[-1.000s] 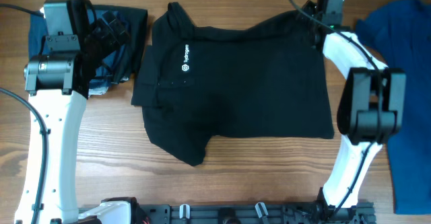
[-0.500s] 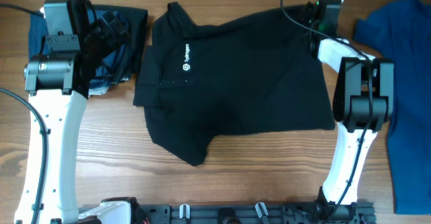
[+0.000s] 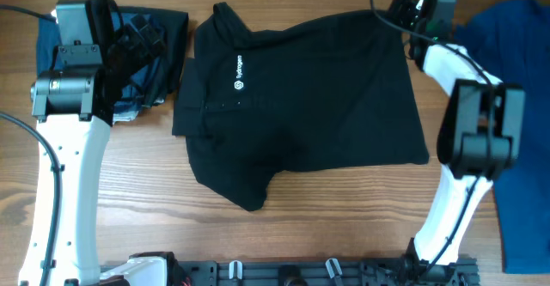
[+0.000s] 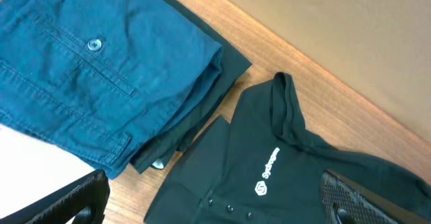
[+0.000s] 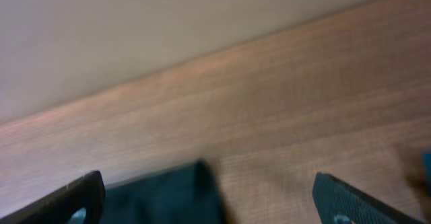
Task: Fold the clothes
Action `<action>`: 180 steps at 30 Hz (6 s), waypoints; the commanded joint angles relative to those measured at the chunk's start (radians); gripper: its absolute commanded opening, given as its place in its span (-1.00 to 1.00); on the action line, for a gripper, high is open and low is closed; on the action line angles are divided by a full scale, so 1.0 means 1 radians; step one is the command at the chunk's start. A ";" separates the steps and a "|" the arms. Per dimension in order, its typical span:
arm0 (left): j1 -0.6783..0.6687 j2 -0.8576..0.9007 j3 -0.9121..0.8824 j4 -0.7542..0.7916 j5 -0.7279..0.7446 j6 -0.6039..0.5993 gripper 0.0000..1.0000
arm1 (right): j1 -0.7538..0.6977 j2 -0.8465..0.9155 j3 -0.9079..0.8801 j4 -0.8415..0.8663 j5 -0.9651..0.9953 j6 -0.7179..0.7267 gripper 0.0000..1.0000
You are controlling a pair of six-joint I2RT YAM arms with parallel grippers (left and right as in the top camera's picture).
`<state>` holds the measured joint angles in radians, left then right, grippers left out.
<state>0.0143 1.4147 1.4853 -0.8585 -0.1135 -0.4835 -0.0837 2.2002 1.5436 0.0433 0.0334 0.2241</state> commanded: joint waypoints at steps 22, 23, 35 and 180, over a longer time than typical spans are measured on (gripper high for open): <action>0.003 0.005 0.006 0.001 0.005 0.002 0.99 | -0.059 -0.365 -0.204 -1.189 -0.029 0.018 -0.34; 0.003 0.005 0.006 0.001 0.005 0.002 1.00 | -0.065 -0.365 -0.226 -1.179 -0.042 0.013 -0.47; 0.003 0.005 0.006 0.001 0.005 0.002 1.00 | -0.078 -0.364 -0.458 -0.964 -0.074 0.023 -0.91; -0.311 0.856 0.006 0.915 0.150 0.111 -0.63 | -0.195 -0.405 -0.031 -0.914 -0.158 -0.065 0.99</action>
<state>-0.2981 2.2612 1.4857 0.0525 0.0280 -0.3786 -0.2764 1.8027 1.5043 -0.8734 -0.1303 0.1764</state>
